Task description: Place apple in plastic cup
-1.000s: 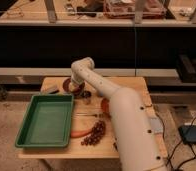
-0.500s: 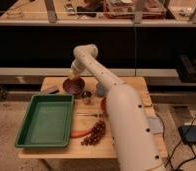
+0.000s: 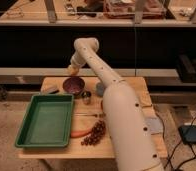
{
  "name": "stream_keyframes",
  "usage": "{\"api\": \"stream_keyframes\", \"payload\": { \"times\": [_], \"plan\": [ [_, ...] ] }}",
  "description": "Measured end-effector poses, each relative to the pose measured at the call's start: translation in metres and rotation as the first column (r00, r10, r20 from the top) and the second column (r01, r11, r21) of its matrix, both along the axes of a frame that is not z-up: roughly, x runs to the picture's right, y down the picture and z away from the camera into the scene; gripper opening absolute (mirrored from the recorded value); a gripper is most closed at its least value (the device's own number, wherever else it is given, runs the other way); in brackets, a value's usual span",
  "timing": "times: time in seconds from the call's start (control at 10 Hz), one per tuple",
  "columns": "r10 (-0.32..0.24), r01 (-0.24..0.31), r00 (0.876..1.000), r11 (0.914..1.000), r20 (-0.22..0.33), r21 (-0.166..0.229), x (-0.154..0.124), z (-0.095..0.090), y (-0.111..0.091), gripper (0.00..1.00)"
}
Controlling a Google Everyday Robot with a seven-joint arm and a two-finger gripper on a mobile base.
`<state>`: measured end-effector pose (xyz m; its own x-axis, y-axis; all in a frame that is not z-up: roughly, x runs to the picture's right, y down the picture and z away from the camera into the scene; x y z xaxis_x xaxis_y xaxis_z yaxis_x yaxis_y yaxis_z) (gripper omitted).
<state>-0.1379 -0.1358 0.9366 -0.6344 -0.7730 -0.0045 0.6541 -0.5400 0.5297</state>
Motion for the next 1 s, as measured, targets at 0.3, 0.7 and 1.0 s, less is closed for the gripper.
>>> {"api": "stream_keyframes", "payload": {
  "times": [0.3, 0.7, 1.0],
  "plan": [
    [-0.001, 0.001, 1.0, 1.0, 0.0, 0.0, 0.001, -0.001, -0.001, 0.35],
    [-0.011, 0.011, 1.0, 0.9999, 0.027, 0.006, 0.029, -0.024, -0.018, 0.35],
    [-0.02, 0.019, 0.998, 0.9997, 0.061, 0.015, 0.017, -0.013, 0.004, 0.35]
  ]
}}
